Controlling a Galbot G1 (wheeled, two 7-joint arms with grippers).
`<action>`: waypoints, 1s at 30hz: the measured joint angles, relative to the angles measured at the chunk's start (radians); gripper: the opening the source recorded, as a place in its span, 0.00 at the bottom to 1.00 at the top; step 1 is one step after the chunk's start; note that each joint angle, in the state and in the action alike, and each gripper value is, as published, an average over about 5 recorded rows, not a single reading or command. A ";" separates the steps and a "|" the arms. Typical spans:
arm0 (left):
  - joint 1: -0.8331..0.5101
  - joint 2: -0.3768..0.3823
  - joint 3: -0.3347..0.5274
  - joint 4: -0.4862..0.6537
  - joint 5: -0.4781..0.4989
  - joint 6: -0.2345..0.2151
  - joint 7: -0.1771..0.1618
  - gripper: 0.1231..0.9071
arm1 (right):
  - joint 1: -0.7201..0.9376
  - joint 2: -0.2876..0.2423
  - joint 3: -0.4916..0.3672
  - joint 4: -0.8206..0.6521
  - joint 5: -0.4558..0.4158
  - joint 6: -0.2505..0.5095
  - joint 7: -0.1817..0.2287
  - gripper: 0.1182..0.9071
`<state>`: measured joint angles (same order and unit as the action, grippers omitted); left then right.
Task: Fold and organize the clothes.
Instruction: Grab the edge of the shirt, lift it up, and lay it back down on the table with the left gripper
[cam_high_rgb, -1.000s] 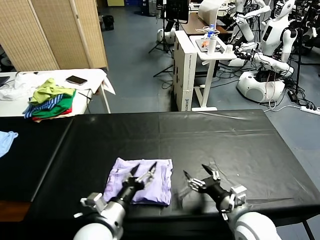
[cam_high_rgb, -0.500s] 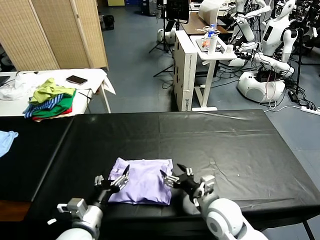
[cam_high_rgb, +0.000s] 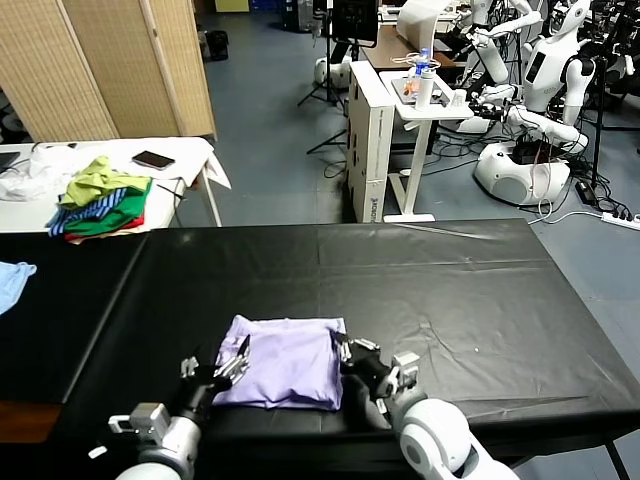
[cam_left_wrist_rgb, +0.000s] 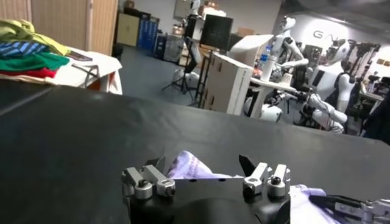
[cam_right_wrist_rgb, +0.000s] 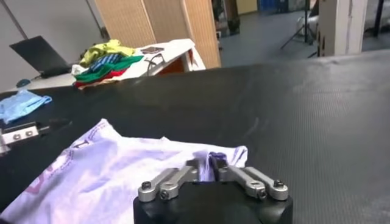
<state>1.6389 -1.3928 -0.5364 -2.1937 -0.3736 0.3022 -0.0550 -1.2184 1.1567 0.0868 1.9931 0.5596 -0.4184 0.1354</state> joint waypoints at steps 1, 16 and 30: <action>-0.002 0.000 -0.001 0.003 0.002 -0.002 -0.001 1.00 | -0.005 0.000 0.003 -0.001 -0.001 -0.007 0.000 0.03; -0.093 0.047 -0.025 0.099 -0.041 0.012 0.000 1.00 | -0.070 -0.027 0.090 0.074 0.006 -0.031 -0.035 0.75; -0.188 0.043 0.025 0.235 0.116 0.045 -0.051 1.00 | -0.163 -0.035 0.183 0.187 0.001 -0.022 -0.029 1.00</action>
<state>1.4512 -1.3494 -0.5110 -1.9585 -0.2578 0.3476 -0.1060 -1.3810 1.1217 0.2693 2.1800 0.5609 -0.4402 0.1061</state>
